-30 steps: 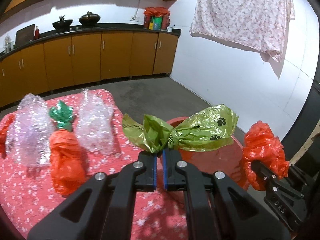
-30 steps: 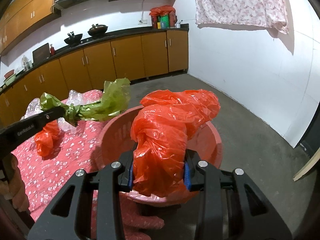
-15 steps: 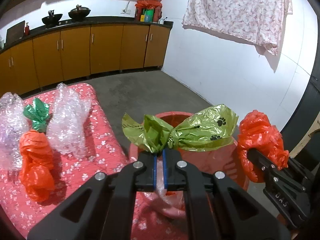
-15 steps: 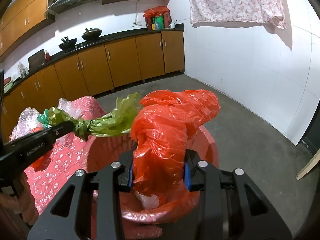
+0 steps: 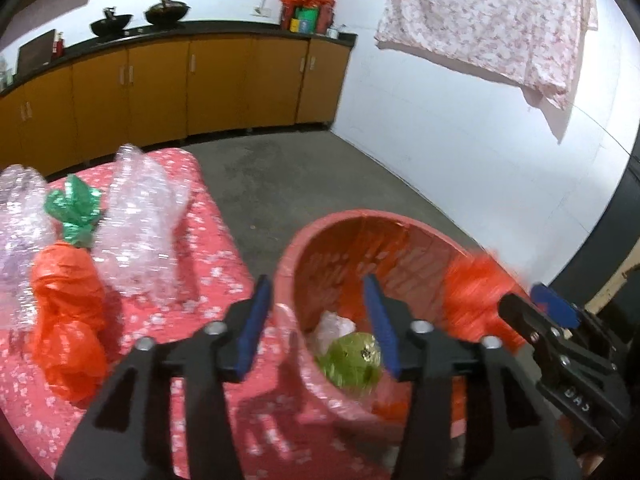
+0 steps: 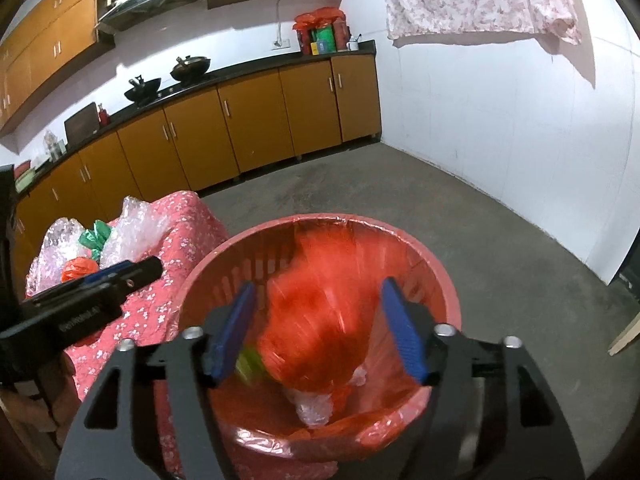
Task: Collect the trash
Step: 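Carry both bags over the basket and open both tools to drop them, then grasp a red bag with the left tool while the right tool grasps another red bag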
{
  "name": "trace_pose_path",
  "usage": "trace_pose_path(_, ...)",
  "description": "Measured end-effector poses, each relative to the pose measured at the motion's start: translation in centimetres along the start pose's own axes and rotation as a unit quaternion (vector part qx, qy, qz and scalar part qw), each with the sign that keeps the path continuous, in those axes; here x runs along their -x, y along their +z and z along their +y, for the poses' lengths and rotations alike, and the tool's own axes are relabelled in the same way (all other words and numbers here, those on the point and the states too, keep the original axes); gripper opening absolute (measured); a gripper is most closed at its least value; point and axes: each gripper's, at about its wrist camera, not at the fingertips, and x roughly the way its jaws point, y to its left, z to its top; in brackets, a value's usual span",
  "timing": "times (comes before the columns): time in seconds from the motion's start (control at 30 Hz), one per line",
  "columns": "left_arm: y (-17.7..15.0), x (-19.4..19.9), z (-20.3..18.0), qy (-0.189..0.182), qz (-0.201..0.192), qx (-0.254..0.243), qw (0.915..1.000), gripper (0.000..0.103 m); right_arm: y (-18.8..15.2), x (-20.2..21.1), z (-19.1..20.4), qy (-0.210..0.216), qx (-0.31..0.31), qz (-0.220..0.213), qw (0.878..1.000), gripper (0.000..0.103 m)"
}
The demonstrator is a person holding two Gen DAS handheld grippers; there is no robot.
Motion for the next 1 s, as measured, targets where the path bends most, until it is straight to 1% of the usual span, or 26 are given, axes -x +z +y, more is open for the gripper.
trace_pose_path(0.03, 0.0, 0.5, 0.4, 0.006, -0.006, 0.001, 1.0000, 0.061, 0.0, 0.1, 0.0, -0.001, 0.000, 0.000, 1.000, 0.076)
trace_pose_path(0.07, 0.0, 0.7, 0.7, 0.010, -0.010, 0.001, 0.9999, 0.064, 0.0, 0.1, 0.1, -0.001, 0.000, 0.000, 1.000, 0.078)
trace_pose_path(0.13, 0.0, 1.5, 1.4, 0.020, -0.018, 0.002, 0.9996, 0.073, -0.1, 0.2, 0.2, -0.003, 0.000, 0.002, 1.000, 0.078)
trace_pose_path(0.17, -0.1, 2.0, 1.8, 0.026, -0.022, 0.003, 0.9994, 0.075, 0.0, 0.3, 0.2, -0.003, -0.003, 0.002, 1.000, 0.080)
trace_pose_path(0.23, -0.2, 2.9, 2.4, 0.039, -0.029, 0.001, 0.9988, 0.083, 0.0, 0.4, 0.4, -0.001, -0.006, 0.001, 1.000, 0.083)
trace_pose_path(0.33, -0.6, 3.8, 3.0, 0.054, -0.031, -0.003, 0.9980, 0.087, 0.0, 0.7, 1.1, -0.003, -0.004, 0.000, 1.000, 0.086)
trace_pose_path(0.47, -1.4, 5.6, 4.1, 0.078, -0.039, -0.014, 0.9961, 0.091, 0.0, 0.8, 2.4, -0.001, 0.006, 0.004, 1.000, 0.087)
trace_pose_path(0.53, -2.0, 6.6, 4.7, 0.092, -0.046, -0.021, 0.9944, 0.093, 0.1, 0.9, 3.3, 0.005, 0.011, 0.005, 1.000, 0.087)
trace_pose_path(0.67, -2.6, 8.7, 6.2, 0.113, -0.060, -0.025, 0.9914, 0.095, 0.0, 1.1, 5.4, 0.019, 0.023, 0.008, 1.000, 0.087)
trace_pose_path(0.8, -3.4, 10.8, 9.2, 0.141, -0.067, -0.010, 0.9877, 0.096, 0.1, 1.0, 8.0, 0.037, 0.041, 0.011, 0.998, 0.087)
trace_pose_path(0.93, -4.2, 12.8, 13.1, 0.179, -0.069, 0.017, 0.9814, 0.096, -0.2, 0.7, 11.1, 0.059, 0.059, 0.015, 0.996, 0.087)
trace_pose_path(1.0, -4.6, 13.9, 15.4, 0.205, -0.071, 0.029, 0.9758, 0.096, -0.4, 0.7, 12.5, 0.069, 0.067, 0.017, 0.995, 0.087)
